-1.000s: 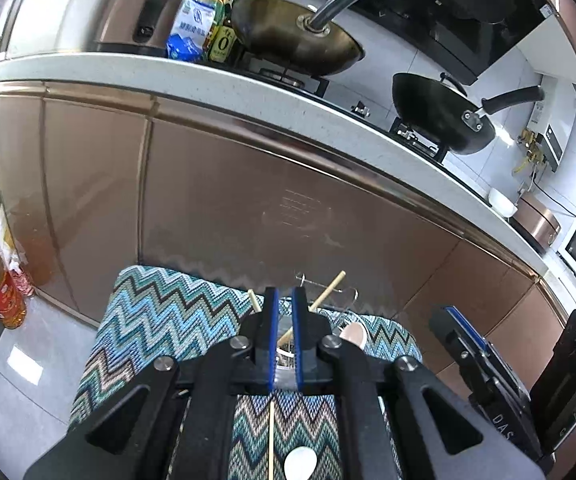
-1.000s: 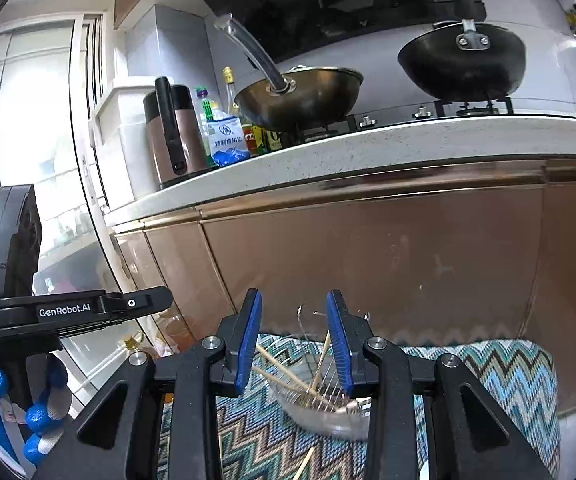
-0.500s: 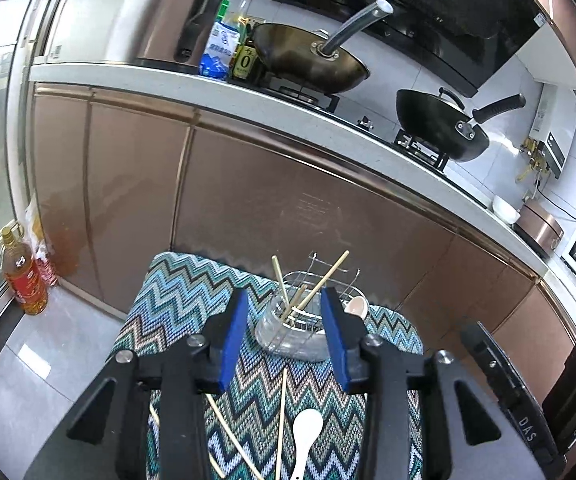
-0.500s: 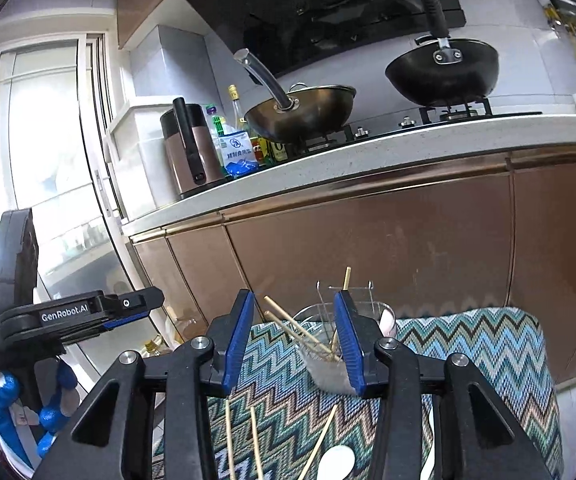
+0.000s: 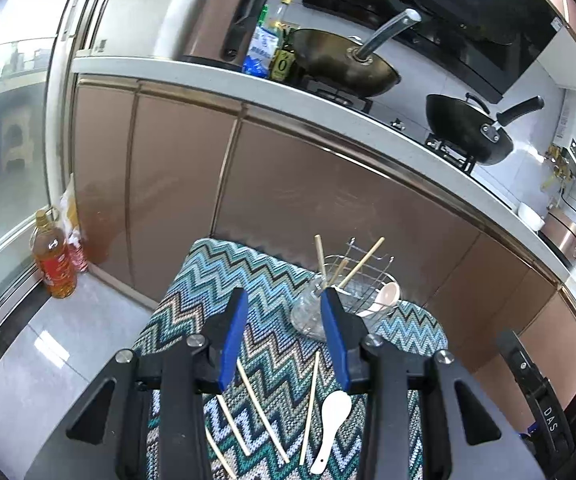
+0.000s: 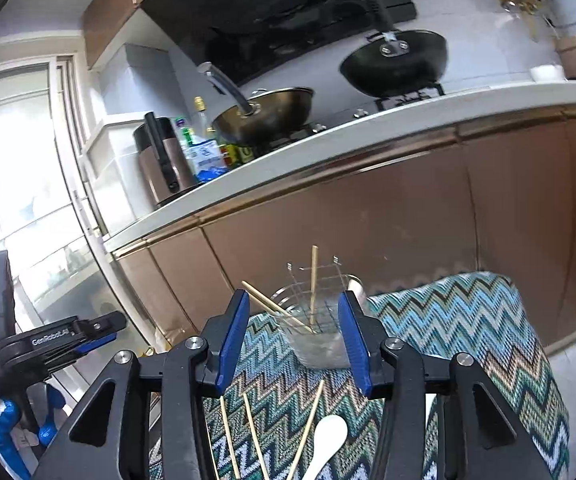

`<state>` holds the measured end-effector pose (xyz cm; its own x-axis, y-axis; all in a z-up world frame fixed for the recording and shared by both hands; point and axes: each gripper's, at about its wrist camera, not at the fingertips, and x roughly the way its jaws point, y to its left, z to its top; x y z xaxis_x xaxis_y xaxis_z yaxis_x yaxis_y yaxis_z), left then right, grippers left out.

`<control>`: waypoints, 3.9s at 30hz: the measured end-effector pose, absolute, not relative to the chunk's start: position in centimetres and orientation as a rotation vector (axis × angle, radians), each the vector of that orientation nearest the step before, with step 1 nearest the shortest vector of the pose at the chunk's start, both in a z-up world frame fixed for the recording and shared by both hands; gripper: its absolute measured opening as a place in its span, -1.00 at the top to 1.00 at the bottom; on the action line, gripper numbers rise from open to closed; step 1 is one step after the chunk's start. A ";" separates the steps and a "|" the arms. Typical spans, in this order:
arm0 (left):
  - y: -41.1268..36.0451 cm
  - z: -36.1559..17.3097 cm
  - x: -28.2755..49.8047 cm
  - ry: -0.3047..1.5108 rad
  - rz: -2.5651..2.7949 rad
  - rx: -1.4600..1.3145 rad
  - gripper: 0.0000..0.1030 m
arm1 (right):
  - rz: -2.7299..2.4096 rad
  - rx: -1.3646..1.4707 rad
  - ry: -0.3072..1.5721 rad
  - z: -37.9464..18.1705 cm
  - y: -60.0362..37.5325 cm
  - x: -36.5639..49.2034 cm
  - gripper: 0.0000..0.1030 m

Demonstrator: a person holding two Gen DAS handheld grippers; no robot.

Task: Organize utensils
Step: 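Withdraw both open tools from the holder toward the remaining chopsticks, then lower and grasp a bamboo chopstick with the right tool while the left tool grasps another chopstick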

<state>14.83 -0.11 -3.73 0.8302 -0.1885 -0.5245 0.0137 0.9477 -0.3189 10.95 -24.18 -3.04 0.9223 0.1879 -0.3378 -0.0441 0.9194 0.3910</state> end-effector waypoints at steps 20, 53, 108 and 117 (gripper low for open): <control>1.6 -3.0 11.1 0.536 -0.043 -0.311 0.14 | 0.082 0.342 0.357 -2.0 -23.6 7.2 -0.06; 5.8 -13.4 16.8 0.831 -0.043 -0.433 0.15 | 0.087 0.274 0.551 -9.3 -22.9 9.8 -0.06; 3.6 -24.7 31.5 1.301 -0.068 -0.394 0.85 | 0.201 0.267 1.031 -22.6 -16.5 27.9 0.86; 3.7 -21.6 28.9 1.180 -0.082 -0.378 0.85 | 0.264 0.272 0.880 -18.6 -16.9 24.6 0.87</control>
